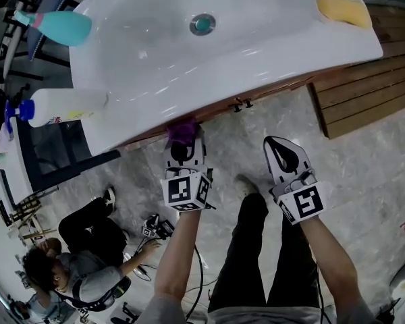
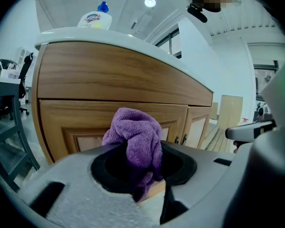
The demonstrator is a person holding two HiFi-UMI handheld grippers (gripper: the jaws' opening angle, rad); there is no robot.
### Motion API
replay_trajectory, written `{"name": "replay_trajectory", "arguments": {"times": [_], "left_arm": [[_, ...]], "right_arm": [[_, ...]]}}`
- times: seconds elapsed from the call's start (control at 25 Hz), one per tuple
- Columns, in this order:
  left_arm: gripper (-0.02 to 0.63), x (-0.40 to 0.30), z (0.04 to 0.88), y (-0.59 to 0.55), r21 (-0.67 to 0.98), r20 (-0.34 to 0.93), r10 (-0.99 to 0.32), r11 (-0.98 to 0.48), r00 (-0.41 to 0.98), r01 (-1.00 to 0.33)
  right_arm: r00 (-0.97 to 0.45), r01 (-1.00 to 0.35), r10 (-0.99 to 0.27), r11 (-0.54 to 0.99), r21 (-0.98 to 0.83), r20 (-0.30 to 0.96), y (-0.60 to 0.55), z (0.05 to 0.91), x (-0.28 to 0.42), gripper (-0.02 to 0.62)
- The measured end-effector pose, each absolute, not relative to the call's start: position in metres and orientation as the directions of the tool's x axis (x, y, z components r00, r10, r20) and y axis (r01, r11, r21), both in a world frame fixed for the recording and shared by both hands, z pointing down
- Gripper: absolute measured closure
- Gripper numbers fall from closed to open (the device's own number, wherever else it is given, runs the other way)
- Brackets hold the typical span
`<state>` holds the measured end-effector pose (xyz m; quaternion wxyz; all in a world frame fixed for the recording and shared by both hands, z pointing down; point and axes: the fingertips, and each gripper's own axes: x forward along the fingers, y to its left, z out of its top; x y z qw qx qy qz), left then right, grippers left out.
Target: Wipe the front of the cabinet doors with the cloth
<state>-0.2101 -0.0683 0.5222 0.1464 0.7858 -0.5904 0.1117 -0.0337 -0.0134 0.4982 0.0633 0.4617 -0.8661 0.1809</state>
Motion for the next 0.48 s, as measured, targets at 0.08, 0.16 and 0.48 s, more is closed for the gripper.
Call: {"name": "replay_trajectory", "arguments": {"times": [0.08, 0.16, 0.48], "left_arm": [[0.466, -0.2, 0.522, -0.07, 0.101, 0.346, -0.892, -0.272, 0.29, -0.957], [0.466, -0.19, 0.523, -0.073, 0.106, 0.344, -0.889, -0.282, 0.302, -0.953], [0.466, -0.143, 0.521, -0.08, 0.127, 0.336, -0.872, -0.334, 0.357, -0.934]], "right_arm": [[-0.561, -0.826, -0.782, 0.504, -0.254, 0.271, -0.014, 0.498, -0.027, 0.586], [-0.555, -0.83, -0.787, 0.498, -0.253, 0.27, -0.014, 0.499, -0.019, 0.586], [-0.526, -0.848, -0.803, 0.467, -0.251, 0.281, -0.012, 0.499, 0.013, 0.586]]}}
